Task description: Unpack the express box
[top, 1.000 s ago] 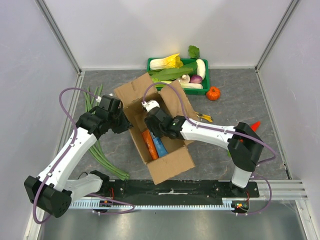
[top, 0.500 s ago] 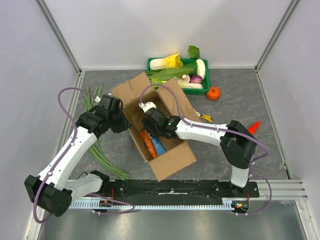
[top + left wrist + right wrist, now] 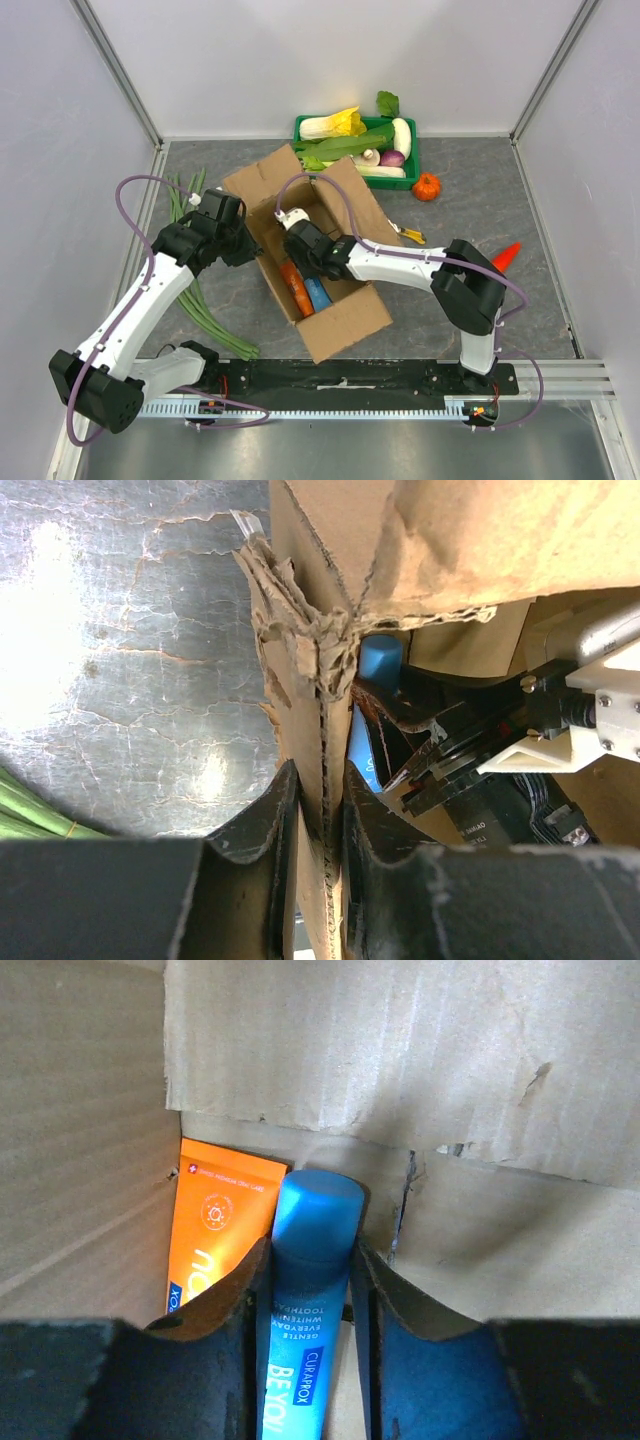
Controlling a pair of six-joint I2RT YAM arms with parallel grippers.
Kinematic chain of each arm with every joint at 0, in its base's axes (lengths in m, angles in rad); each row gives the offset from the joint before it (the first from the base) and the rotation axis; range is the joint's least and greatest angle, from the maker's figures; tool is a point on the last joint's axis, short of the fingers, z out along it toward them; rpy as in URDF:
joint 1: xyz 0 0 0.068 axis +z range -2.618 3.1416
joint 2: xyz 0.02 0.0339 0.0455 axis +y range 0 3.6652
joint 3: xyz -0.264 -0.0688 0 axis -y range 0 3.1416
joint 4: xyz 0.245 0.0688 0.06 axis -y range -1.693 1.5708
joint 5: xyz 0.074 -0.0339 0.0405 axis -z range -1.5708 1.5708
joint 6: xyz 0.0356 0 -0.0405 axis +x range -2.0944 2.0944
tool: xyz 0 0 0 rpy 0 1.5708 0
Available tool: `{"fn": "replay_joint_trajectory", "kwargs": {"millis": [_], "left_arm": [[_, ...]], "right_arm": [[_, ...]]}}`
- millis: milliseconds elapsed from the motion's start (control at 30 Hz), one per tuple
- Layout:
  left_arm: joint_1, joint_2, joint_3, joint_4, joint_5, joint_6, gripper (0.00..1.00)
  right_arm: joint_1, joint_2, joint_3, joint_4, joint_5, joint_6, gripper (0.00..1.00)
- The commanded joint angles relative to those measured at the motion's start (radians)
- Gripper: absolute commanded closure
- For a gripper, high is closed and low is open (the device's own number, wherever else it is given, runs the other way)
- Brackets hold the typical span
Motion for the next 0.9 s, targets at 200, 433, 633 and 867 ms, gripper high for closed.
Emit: {"fn": "replay_joint_trajectory", "kwargs": {"millis": [200, 433, 633, 867], "left_arm": [[0.000, 0.008, 0.067, 0.079, -0.029, -0.036, 0.98], [0.000, 0.042, 0.103, 0.049, -0.077, -0.010, 0.98], [0.000, 0.065, 0.111, 0.045, -0.083, -0.019, 0.98], [0.000, 0.097, 0.149, 0.014, -0.173, 0.025, 0.98]], "right_arm": [[-0.002, -0.165, -0.040, 0.061, 0.030, -0.040, 0.68], [-0.002, -0.286, -0.022, 0.102, 0.029, -0.060, 0.68], [-0.002, -0.357, 0.053, 0.099, 0.085, -0.090, 0.67], [-0.068, -0.458, 0.152, -0.005, 0.254, -0.078, 0.66]]}}
